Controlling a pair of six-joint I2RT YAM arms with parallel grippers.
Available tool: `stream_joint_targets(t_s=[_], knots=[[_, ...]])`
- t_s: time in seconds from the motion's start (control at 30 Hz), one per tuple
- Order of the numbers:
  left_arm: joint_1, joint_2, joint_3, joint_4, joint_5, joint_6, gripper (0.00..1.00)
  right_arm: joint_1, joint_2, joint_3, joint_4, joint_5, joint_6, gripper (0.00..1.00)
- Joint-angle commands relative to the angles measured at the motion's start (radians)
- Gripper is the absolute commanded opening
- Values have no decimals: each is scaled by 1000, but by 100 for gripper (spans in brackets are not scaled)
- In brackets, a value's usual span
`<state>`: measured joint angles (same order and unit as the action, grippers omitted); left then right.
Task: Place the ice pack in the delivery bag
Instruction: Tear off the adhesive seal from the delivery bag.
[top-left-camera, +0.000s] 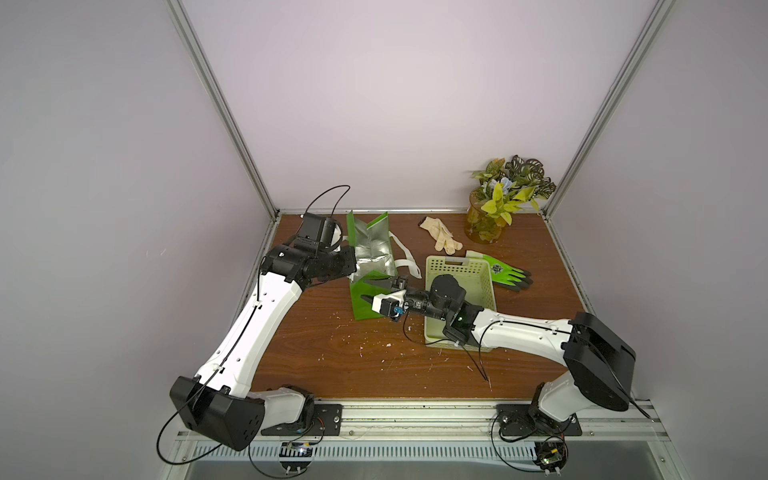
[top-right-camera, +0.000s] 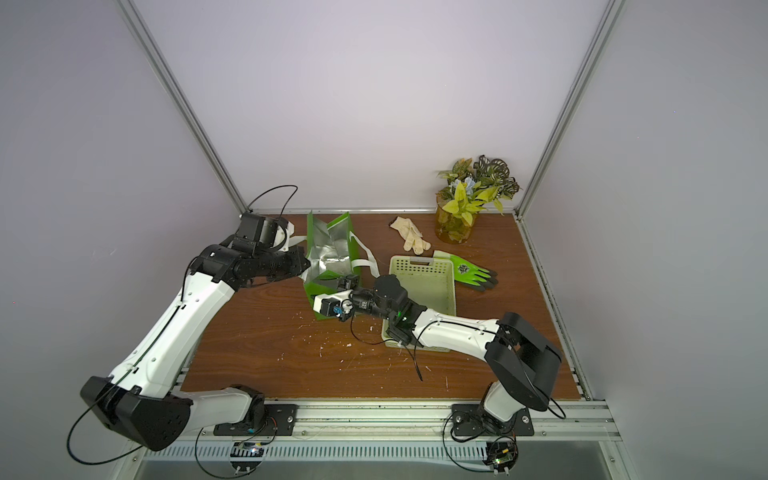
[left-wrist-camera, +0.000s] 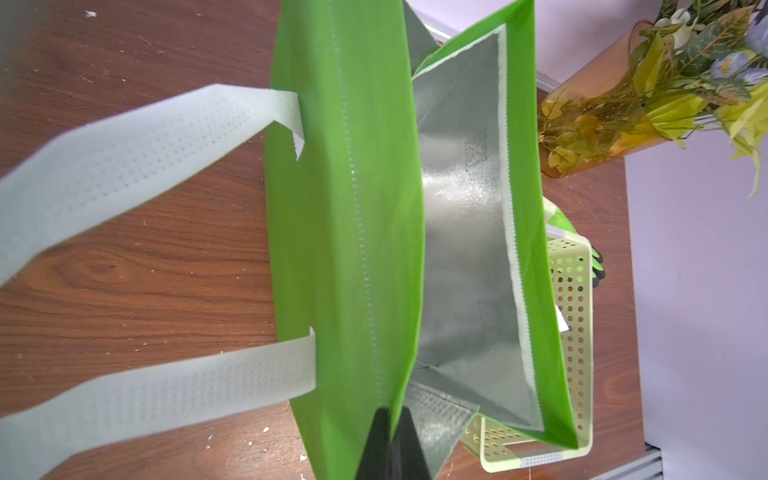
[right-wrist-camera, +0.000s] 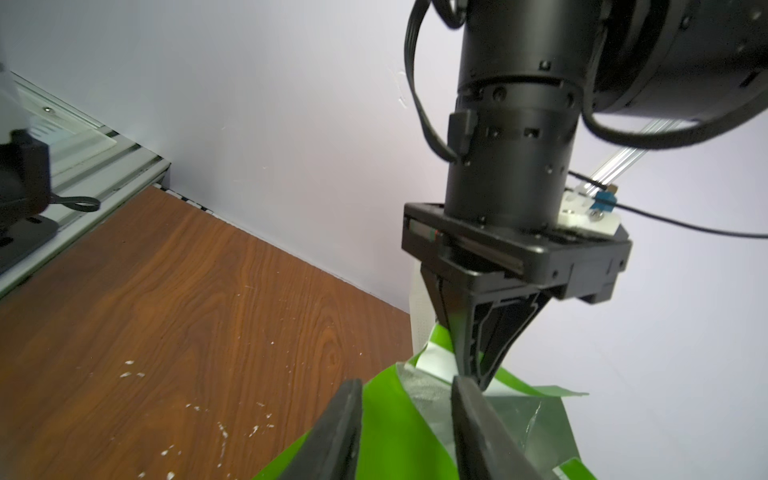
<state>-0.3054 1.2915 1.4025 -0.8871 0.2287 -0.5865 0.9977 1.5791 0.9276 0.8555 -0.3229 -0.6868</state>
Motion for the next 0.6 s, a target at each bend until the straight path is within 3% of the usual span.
stream_joint_targets(t_s=[0.0, 0.57], knots=[[11, 7, -16, 14, 41, -28, 0, 4, 10, 45, 55, -7, -30, 39], [11, 13, -20, 14, 47, -35, 0, 6, 99, 108, 51, 49, -81, 35]])
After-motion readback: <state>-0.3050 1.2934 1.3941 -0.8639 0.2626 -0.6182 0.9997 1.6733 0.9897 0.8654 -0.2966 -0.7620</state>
